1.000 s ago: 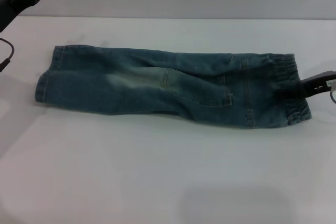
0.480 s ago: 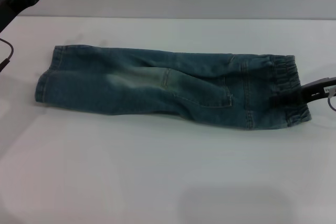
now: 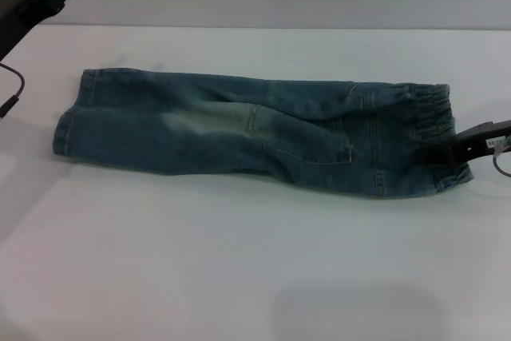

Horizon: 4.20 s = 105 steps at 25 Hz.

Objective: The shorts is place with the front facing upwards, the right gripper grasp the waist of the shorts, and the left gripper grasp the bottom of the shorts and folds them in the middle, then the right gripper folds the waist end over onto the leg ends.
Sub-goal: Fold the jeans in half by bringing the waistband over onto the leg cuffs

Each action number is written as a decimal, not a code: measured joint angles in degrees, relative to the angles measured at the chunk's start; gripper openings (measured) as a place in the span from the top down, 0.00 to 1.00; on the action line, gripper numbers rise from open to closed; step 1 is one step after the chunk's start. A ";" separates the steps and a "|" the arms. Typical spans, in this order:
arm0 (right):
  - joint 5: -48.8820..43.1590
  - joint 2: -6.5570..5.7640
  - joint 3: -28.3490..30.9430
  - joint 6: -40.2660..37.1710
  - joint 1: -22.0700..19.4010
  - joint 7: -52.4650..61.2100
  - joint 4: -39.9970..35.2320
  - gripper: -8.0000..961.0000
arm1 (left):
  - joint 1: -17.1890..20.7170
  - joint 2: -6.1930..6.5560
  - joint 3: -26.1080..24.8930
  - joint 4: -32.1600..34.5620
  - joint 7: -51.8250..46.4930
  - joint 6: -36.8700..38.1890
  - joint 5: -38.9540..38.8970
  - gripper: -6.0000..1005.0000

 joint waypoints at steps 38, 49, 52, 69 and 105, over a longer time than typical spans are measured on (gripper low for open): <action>14.89 -5.29 0.61 -27.62 7.54 10.79 -19.33 0.91 | -1.12 -1.15 28.40 -2.26 26.12 -12.05 -1.40 0.16; 14.97 -5.85 1.50 -27.53 9.64 11.76 -18.89 0.91 | 0.54 -1.10 38.49 -2.11 29.38 -13.45 -8.57 0.16; 15.02 -5.87 1.37 -27.59 10.24 12.09 -18.73 0.91 | 0.76 -1.11 41.25 -2.03 29.92 -13.46 -11.16 0.16; 15.03 -6.07 1.31 -24.79 13.90 12.43 -13.58 0.91 | 1.06 -1.07 54.89 -0.82 31.97 -13.02 -20.16 0.16; 20.04 -5.08 0.79 -28.73 13.80 12.61 -12.68 0.91 | 5.24 -1.14 53.31 -0.03 40.45 -14.24 -21.60 0.16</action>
